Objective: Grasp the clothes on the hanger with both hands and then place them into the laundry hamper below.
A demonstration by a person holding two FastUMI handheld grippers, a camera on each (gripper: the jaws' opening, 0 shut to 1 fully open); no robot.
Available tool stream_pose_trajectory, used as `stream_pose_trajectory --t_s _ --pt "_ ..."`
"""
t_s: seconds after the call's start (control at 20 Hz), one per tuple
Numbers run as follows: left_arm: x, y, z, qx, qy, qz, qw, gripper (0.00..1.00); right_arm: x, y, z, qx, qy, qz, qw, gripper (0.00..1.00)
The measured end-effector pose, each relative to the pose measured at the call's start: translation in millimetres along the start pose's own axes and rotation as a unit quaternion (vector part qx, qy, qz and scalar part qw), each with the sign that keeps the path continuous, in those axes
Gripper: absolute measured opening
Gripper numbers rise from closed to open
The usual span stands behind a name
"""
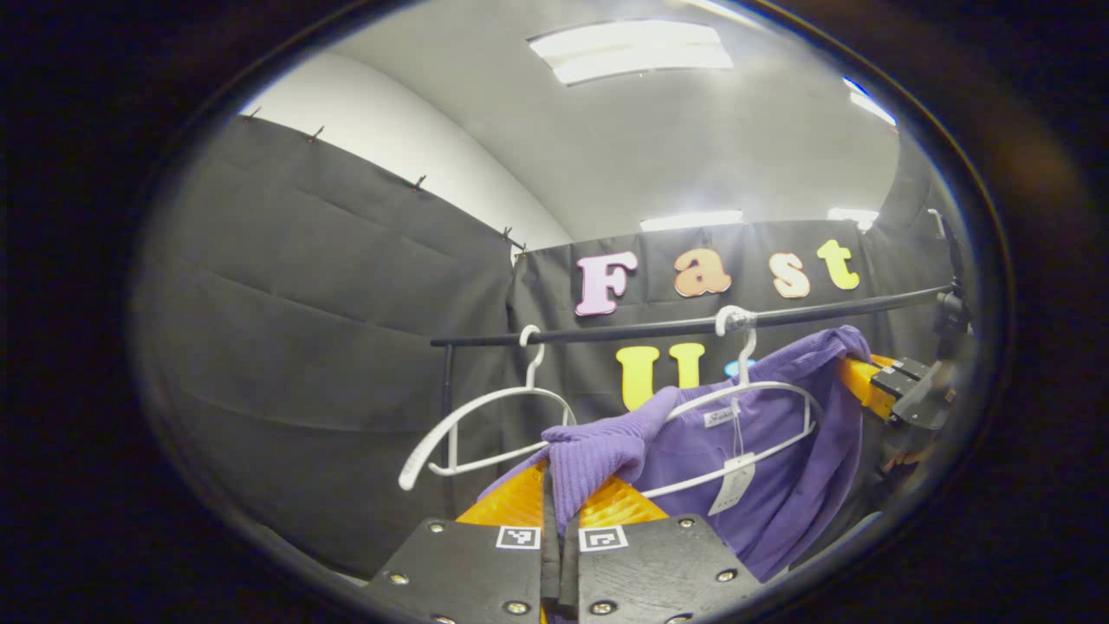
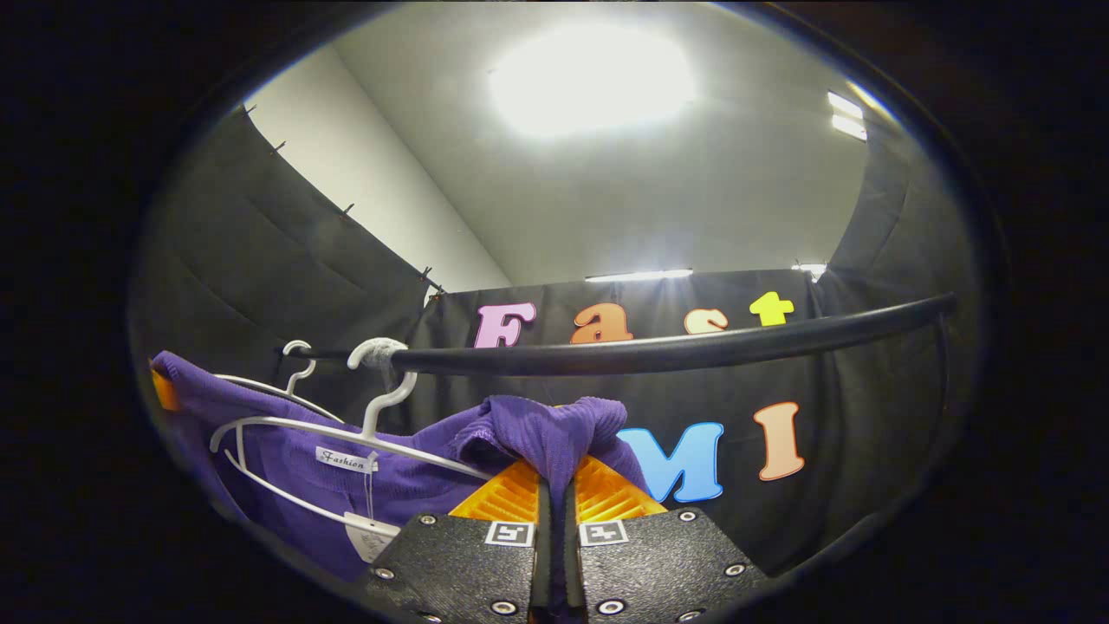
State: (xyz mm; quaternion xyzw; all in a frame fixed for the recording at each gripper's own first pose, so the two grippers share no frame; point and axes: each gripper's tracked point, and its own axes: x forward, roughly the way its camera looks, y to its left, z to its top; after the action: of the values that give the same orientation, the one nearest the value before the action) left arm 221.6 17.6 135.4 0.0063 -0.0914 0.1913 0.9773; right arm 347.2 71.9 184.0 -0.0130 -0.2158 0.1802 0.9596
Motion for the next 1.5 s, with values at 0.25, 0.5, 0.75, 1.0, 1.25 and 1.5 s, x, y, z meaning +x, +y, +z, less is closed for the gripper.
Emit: stream_pose_trajectory --t_s 0.25,0.5,0.75,1.0,1.25,1.5 --pt "19.4 34.5 18.9 0.044 -0.005 0.023 0.999 0.05 8.5 -24.2 -10.2 0.003 0.012 -0.019 1.000 0.05" --pt "43.0 56.1 16.6 0.073 -0.004 0.040 0.997 0.05 12.6 -44.4 -33.9 0.002 0.029 -0.036 0.999 0.05" --pt "67.4 59.5 -6.4 0.078 0.008 0.039 0.996 0.05 18.7 -57.7 -55.8 -0.008 0.046 -0.050 0.998 0.05" --pt "84.8 49.7 -22.6 0.074 0.014 0.015 0.997 0.01 29.4 -71.6 -86.7 -0.003 0.070 -0.078 0.994 0.05" --pt "98.5 41.5 -52.4 0.055 0.042 -0.003 0.998 0.01 35.0 -72.2 -121.0 0.012 0.105 -0.081 0.991 0.05" --pt "94.1 40.0 -81.4 0.035 0.067 -0.018 0.997 0.06 27.1 -71.6 -174.6 0.036 0.171 -0.079 0.981 0.05"
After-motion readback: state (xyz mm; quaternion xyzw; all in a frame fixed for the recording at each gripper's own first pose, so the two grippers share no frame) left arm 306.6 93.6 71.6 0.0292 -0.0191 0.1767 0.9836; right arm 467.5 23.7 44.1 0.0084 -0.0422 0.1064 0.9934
